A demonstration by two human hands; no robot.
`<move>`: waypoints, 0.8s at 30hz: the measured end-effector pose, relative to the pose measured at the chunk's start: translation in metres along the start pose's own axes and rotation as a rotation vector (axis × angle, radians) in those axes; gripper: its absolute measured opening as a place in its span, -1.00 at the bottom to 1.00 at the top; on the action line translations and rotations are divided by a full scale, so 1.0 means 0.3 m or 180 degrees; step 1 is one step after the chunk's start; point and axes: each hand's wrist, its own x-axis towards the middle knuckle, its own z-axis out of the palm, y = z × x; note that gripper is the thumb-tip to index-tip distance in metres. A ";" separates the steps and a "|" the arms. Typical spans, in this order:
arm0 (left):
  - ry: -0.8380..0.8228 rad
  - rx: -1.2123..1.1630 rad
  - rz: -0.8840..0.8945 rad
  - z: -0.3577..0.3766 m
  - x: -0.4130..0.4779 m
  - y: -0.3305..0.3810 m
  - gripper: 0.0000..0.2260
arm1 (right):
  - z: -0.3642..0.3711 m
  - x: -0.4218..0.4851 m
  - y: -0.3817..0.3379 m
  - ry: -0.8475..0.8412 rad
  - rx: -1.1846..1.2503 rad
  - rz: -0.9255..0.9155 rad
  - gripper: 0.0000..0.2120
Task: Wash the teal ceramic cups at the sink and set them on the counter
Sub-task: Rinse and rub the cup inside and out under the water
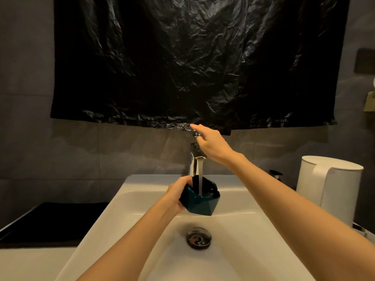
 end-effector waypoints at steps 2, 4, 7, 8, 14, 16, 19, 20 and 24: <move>0.0003 -0.0015 0.0023 0.001 0.004 0.001 -0.93 | 0.016 0.020 0.011 0.0133 -0.0304 -0.0088 -0.64; 0.0014 -0.0110 0.0001 0.002 0.010 0.000 -0.89 | 0.032 0.010 0.023 0.0395 -0.0344 -0.0154 -0.67; 0.0019 -0.0175 0.0036 0.002 0.015 0.002 -0.90 | 0.036 -0.028 0.034 0.0469 -0.0539 -0.0362 -0.68; 0.0025 -0.0183 0.0044 0.001 0.016 -0.002 -0.90 | 0.036 -0.041 0.034 0.0383 -0.0624 -0.0402 -0.68; -0.0054 -0.0065 0.0150 -0.006 0.032 -0.007 -0.85 | 0.046 -0.132 0.034 0.0223 0.0426 -0.0096 -0.63; -0.0071 -0.0034 0.0179 -0.006 0.037 -0.009 -0.88 | 0.044 -0.193 0.057 0.0699 0.0484 0.0150 -0.66; -0.0074 0.0045 0.0274 0.000 0.043 -0.012 -0.93 | 0.040 -0.275 0.117 0.0231 0.0630 0.1268 -0.73; -0.0074 0.0087 0.0310 0.004 0.044 -0.014 -0.93 | 0.042 -0.299 0.133 -0.0354 0.0869 0.1794 -0.69; -0.0059 0.0382 0.0460 0.017 0.034 -0.021 -0.92 | 0.075 -0.369 0.183 -0.1608 0.1880 0.2654 -0.63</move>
